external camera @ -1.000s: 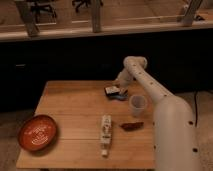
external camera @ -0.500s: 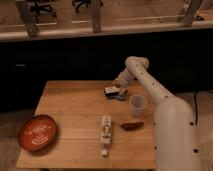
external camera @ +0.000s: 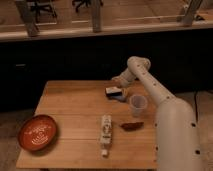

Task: Place the eraser on the white sponge

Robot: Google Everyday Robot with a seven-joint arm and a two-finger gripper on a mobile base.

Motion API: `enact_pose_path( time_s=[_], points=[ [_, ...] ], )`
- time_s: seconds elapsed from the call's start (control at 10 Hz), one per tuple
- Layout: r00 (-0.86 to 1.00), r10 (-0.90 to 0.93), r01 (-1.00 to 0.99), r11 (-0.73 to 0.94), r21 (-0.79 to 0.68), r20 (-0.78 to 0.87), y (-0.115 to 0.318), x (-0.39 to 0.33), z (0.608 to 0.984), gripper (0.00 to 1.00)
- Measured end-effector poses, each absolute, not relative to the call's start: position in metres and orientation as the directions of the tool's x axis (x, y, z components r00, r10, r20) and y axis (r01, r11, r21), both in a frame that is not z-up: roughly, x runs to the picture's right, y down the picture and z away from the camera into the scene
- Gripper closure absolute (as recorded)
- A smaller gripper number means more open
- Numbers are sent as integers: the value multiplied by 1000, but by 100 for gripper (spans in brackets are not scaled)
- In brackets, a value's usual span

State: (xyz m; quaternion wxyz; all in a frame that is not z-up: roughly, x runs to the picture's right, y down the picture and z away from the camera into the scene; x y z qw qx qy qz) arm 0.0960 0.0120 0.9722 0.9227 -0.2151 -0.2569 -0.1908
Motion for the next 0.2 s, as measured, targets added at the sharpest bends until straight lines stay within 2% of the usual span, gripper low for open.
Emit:
enact_pose_path(
  time_s=[0.2],
  points=[
    [764,-282,491,837,-239,581,14,96,969,20]
  ],
)
